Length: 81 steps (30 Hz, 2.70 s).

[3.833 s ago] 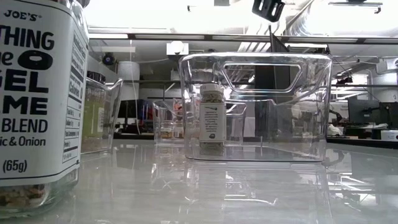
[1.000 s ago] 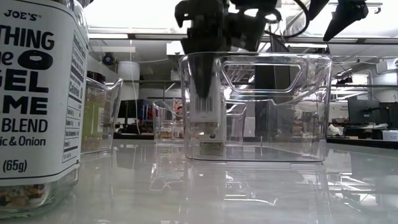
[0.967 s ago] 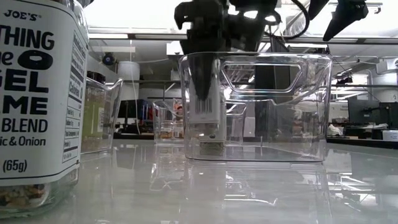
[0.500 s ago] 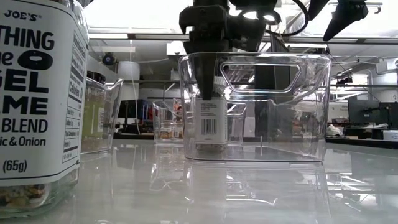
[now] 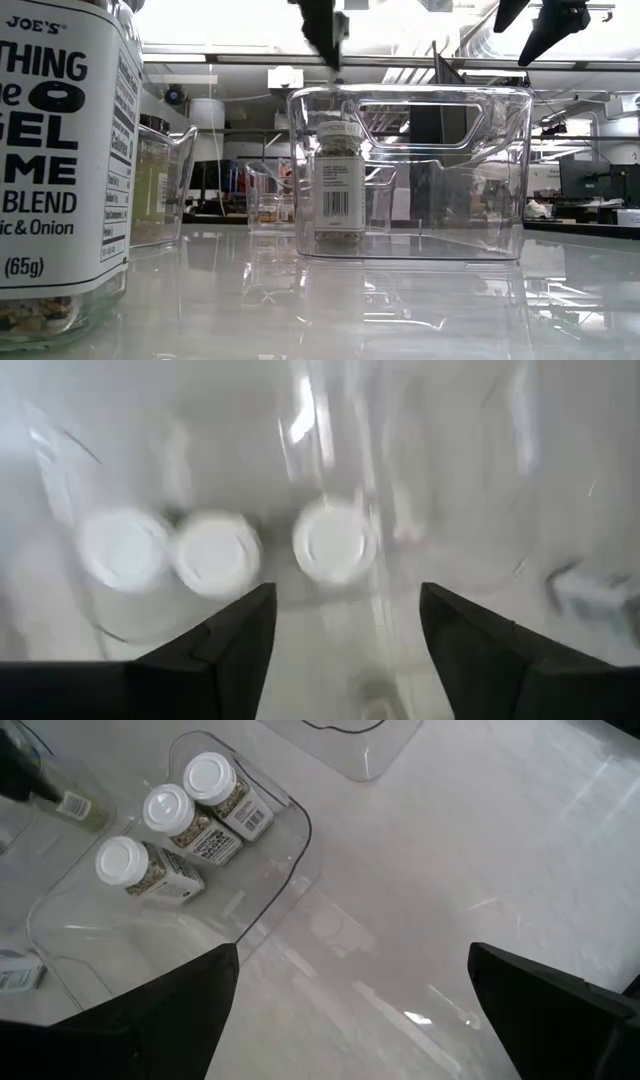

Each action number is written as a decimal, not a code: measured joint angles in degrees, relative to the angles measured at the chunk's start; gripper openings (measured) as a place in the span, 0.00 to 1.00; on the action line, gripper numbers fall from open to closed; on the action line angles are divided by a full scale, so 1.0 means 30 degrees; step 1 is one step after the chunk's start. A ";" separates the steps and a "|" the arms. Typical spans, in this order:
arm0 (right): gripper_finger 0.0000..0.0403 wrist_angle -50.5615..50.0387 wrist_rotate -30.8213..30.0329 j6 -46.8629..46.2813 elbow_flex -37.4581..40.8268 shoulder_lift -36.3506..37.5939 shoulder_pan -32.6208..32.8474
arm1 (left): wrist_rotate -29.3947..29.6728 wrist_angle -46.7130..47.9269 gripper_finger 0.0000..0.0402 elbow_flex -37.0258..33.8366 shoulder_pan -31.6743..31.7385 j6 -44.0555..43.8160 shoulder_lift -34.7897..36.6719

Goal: Sort spices by type
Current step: Put the white seasoning bottle into the bottom right transparent bin, then adjust the white seasoning bottle in the bottom right transparent bin

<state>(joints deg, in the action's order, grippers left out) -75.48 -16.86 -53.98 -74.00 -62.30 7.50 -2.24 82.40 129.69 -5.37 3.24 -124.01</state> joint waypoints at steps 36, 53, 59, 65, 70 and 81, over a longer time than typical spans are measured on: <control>0.97 -0.0015 -0.1051 0.0015 0.0002 0.0000 0.0002 | -0.0364 -0.8537 0.00 -0.8378 -0.1908 -0.0526 0.0498; 0.97 -0.0007 -0.1401 0.0012 0.0002 -0.0007 0.0002 | 0.1953 -0.8892 0.00 -0.8604 -0.0676 -0.2679 0.0498; 0.97 0.0744 -0.0833 0.0372 0.0002 -0.0002 -0.0006 | 0.1797 -0.8475 0.00 -0.8406 -0.0190 -0.2693 0.0757; 0.97 0.4457 -0.0312 0.3280 -0.0006 -0.1050 -0.0139 | 0.1036 -0.7009 0.00 -0.7388 0.0149 -0.1900 0.2089; 0.95 0.6286 0.0526 0.5781 -0.0006 -0.3594 -0.0917 | 0.1744 -0.5468 0.00 -0.7359 0.0349 -0.1979 0.4737; 0.18 0.7906 0.1900 1.0541 0.0002 -1.0500 -0.3362 | 0.6190 -0.8026 0.00 -1.2967 0.2401 -0.4658 0.9485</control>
<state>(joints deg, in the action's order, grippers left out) -51.77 -11.16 -22.35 -74.00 -93.80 -2.58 16.33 58.33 90.79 1.83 -10.73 -95.56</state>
